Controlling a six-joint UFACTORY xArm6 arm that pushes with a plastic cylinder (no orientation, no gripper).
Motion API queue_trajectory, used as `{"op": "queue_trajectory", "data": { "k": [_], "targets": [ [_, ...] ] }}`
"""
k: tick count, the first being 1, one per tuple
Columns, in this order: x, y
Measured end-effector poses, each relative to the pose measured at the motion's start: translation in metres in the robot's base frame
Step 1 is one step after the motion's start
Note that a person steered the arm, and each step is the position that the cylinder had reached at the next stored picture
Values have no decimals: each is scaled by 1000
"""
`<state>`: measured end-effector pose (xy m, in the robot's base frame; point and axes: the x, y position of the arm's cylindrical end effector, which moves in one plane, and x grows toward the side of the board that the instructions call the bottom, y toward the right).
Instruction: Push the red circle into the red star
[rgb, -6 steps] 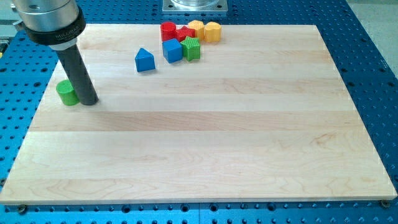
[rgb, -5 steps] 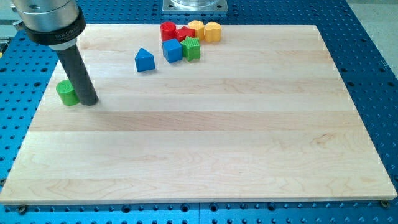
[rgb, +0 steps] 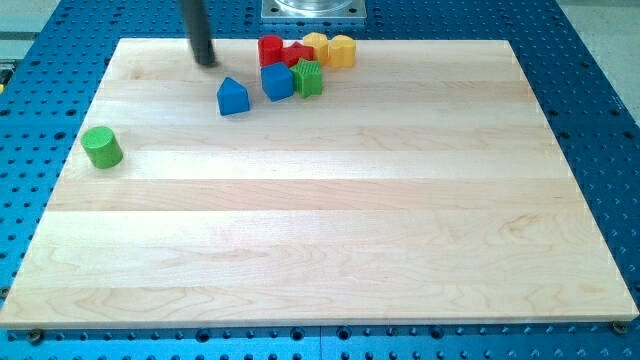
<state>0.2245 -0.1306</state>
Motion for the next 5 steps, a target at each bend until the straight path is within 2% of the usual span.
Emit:
{"op": "queue_trajectory", "data": {
  "k": [1, 3, 4, 5],
  "targets": [
    [-13, 55],
    [-32, 76],
    [-31, 127],
    [-14, 162]
  ]
}}
